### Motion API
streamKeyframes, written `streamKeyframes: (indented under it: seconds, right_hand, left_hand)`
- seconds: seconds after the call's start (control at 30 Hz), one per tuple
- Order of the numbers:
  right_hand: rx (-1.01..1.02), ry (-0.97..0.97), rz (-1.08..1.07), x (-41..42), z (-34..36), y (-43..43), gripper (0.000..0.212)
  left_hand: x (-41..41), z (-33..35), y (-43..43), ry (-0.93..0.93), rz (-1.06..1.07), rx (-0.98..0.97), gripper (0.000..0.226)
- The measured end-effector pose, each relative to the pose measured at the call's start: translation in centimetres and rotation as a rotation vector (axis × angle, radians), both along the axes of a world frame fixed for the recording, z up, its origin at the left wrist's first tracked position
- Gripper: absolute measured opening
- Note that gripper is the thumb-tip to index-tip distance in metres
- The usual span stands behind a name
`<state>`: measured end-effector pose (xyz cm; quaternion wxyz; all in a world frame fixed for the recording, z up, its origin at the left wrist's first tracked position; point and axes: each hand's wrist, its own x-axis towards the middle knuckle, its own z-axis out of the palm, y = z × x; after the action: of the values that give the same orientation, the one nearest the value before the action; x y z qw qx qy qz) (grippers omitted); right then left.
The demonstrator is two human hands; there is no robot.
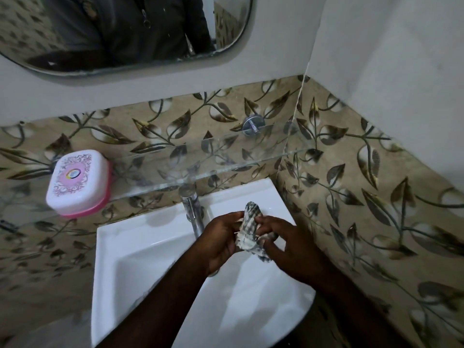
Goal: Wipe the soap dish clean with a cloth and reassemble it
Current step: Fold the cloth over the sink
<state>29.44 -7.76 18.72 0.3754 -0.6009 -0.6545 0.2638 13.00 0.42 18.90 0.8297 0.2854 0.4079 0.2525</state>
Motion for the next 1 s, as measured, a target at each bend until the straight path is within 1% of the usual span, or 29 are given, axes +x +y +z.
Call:
streamKeyframes:
  seconds: [0.07,0.13,0.17,0.23,0.27,0.3,0.33,0.4,0.43,0.47,0.53,0.57,0.6,0.67,0.77,0.8,0.83,0.87,0.9,0.93,0.97,1.0]
  right_hand:
    - [0.044,-0.071,0.113,-0.4,-0.2,-0.6,0.033]
    - [0.032,-0.029,0.175,-0.7,-0.5,-1.1,0.033]
    - [0.007,0.046,0.129,-0.8,-0.4,-1.1,0.027]
    - [0.0,0.251,-0.112,-0.1,-0.4,-0.3,0.015]
    - [-0.028,0.328,-0.261,0.7,-0.8,0.5,0.016]
    - [-0.107,0.397,-0.343,1.6,-0.8,1.3,0.02]
    - [-0.237,0.496,-0.34,2.6,-1.2,2.2,0.024]
    - [-0.492,0.789,-0.17,4.0,-2.3,3.2,0.034]
    - [-0.558,0.892,-0.106,4.3,-2.9,3.5,0.035]
    - [-0.58,0.93,-0.088,4.4,-3.4,3.7,0.033]
    - [-0.536,0.84,-0.174,4.4,-4.0,4.5,0.022]
    - [-0.504,0.771,-0.231,4.3,-4.2,5.0,0.017]
    - [-0.48,0.702,-0.28,4.3,-4.5,5.6,0.015]
    - [-0.445,0.601,-0.326,4.5,-4.9,7.2,0.015]
    - [-0.396,0.534,-0.401,5.0,-5.4,10.7,0.012]
    - [-0.349,0.42,-0.453,5.3,-5.9,11.8,0.011]
    - [-0.276,0.248,-0.518,5.6,-6.7,12.7,0.014]
    - [-0.202,0.059,-0.575,5.9,-7.7,13.2,0.019]
    - [-0.135,-0.1,-0.589,5.9,-8.9,13.3,0.027]
    - [-0.076,-0.224,-0.539,5.6,-10.3,13.1,0.035]
    - [-0.006,-0.353,-0.444,5.4,-11.9,12.9,0.041]
    - [0.037,-0.473,-0.321,5.1,-13.2,12.6,0.046]
  left_hand:
    - [0.2,-0.3,0.3,0.037,-0.006,-0.027,0.044]
    - [0.6,-0.8,0.3,0.091,-0.005,0.05,0.039]
    - [0.8,-1.1,0.3,0.121,0.005,0.087,0.034]
    - [1.2,-1.4,0.4,0.145,0.003,0.134,0.031]
    - [1.3,-1.6,0.5,0.116,-0.017,0.143,0.033]
    - [1.3,-1.6,0.7,0.069,-0.045,0.143,0.034]
    - [1.3,-1.5,0.8,0.007,-0.085,0.129,0.036]
    - [1.2,-1.6,1.0,-0.079,-0.169,0.095,0.04]
    - [1.3,-1.7,1.3,-0.061,-0.202,0.096,0.04]
    - [1.3,-1.7,1.6,0.025,-0.227,0.13,0.038]
    - [1.5,-1.9,2.5,0.329,-0.227,0.23,0.034]
    - [1.7,-2.3,3.2,0.433,-0.181,0.246,0.033]
    - [2.0,-2.5,4.0,0.468,-0.118,0.229,0.033]
    - [2.8,-3.0,5.7,0.462,-0.004,0.2,0.036]
    - [4.8,-4.1,8.8,0.476,0.175,0.239,0.047]
    - [5.4,-4.5,9.5,0.498,0.213,0.277,0.052]
    - [5.7,-5.1,10.1,0.566,0.219,0.352,0.055]
    - [5.8,-5.5,10.1,0.681,0.188,0.469,0.057]
    - [5.7,-6.3,9.9,0.806,0.14,0.617,0.057]
    - [5.7,-7.3,9.3,0.887,0.065,0.778,0.054]
    - [5.8,-8.2,8.4,0.92,-0.036,0.904,0.054]
    - [5.9,-9.3,7.6,0.941,-0.154,0.99,0.056]
